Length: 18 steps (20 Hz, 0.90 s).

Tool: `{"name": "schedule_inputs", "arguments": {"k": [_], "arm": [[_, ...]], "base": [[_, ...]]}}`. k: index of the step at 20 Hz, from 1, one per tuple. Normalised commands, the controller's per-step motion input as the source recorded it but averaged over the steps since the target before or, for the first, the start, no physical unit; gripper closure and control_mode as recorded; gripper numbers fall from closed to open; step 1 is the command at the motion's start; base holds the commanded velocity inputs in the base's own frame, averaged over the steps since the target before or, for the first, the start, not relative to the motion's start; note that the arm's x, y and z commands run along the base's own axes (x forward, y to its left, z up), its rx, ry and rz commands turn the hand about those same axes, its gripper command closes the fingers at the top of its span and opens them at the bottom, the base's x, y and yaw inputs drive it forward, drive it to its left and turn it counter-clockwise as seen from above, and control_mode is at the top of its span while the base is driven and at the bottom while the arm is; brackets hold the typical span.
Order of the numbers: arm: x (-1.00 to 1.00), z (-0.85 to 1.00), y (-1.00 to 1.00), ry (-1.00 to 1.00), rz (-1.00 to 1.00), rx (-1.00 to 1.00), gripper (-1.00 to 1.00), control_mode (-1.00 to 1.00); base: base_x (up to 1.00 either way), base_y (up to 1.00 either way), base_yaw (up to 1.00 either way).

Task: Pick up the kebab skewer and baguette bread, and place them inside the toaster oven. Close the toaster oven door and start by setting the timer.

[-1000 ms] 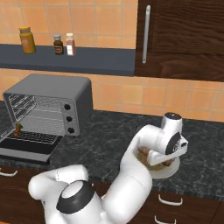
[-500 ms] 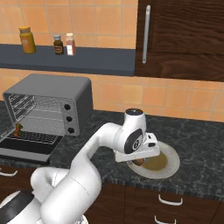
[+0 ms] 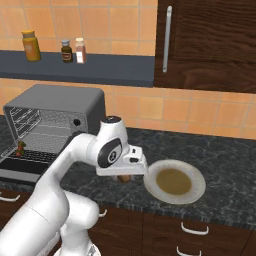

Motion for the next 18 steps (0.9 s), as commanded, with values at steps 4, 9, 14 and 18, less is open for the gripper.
{"name": "schedule_inputs", "arguments": {"k": [4, 9, 14, 18], "arm": [[0.00, 0.14, 1.00, 0.00, -0.01, 0.00, 1.00, -1.00], [0.00, 0.06, 1.00, 0.00, 0.00, 0.00, 1.00, -1.00], [0.00, 0.00, 1.00, 0.00, 0.00, 0.00, 1.00, -1.00], [0.04, 0.07, 1.00, 0.00, -0.06, 0.00, 1.00, -1.00]], "base": [[0.00, 0.00, 0.00], [0.00, 0.00, 0.00], [0.00, 0.00, 0.00], [0.00, 0.00, 0.00]]}}
